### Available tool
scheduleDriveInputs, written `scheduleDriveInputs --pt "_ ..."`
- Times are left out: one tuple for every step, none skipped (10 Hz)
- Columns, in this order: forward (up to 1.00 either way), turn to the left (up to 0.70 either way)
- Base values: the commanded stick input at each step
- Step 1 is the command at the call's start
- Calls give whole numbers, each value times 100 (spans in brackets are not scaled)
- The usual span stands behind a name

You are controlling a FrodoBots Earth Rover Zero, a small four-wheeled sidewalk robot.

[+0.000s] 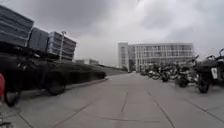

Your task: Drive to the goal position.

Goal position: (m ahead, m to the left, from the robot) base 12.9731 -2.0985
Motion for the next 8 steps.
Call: scheduleDriveInputs --pt "70 0" --pt "70 0" --pt "70 0" --pt "70 0" --pt "70 0" --pt "70 0" --pt "70 0" --pt "70 0"
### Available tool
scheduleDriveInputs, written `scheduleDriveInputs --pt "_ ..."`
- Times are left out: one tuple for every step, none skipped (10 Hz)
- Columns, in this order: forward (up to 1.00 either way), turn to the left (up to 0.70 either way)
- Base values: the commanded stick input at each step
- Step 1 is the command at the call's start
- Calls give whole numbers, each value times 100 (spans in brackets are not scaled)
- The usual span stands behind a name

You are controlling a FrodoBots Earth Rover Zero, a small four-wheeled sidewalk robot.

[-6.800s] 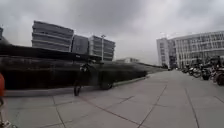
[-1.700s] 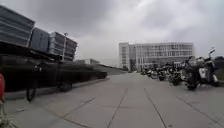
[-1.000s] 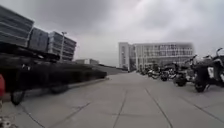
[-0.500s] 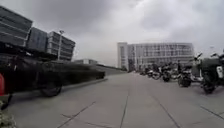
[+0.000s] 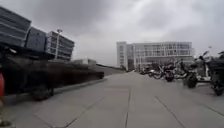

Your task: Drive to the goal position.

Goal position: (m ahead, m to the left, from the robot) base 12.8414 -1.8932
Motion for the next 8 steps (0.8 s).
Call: scheduleDriveInputs --pt "70 0" --pt "70 0" --pt "70 0" --pt "70 0" --pt "70 0" --pt "70 0" --pt "70 0" --pt "70 0"
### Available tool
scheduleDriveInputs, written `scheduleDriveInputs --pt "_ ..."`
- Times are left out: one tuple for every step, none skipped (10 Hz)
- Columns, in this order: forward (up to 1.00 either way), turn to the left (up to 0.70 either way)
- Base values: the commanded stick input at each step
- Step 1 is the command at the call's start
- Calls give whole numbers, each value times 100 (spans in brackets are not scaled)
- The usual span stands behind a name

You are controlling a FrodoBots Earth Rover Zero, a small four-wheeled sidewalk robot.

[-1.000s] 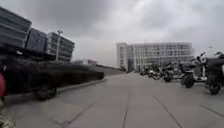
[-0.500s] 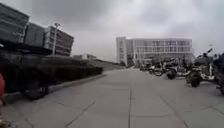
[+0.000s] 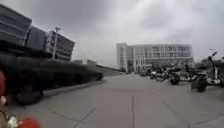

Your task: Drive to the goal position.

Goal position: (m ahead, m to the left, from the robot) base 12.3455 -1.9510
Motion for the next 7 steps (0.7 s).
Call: scheduleDriveInputs --pt "70 0" --pt "70 0" --pt "70 0" --pt "70 0" --pt "70 0" --pt "70 0" --pt "70 -5"
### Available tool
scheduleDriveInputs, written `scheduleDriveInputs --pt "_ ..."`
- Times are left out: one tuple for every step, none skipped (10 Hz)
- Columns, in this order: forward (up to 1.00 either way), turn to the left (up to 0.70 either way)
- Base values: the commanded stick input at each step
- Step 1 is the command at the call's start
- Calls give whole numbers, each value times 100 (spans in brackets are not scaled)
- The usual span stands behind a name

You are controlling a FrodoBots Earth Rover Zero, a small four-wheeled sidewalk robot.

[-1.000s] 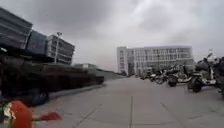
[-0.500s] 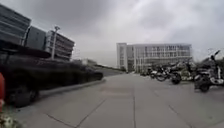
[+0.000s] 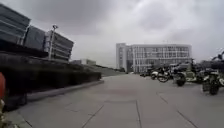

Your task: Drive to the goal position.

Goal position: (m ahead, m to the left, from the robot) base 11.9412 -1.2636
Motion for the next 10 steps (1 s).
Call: scheduleDriveInputs --pt "70 -19" --pt "70 -33" --pt "70 -35" --pt "70 -35" --pt "70 -35" --pt "70 -35" --pt "70 -35" --pt "70 -35" --pt "70 -35" --pt "70 -35"
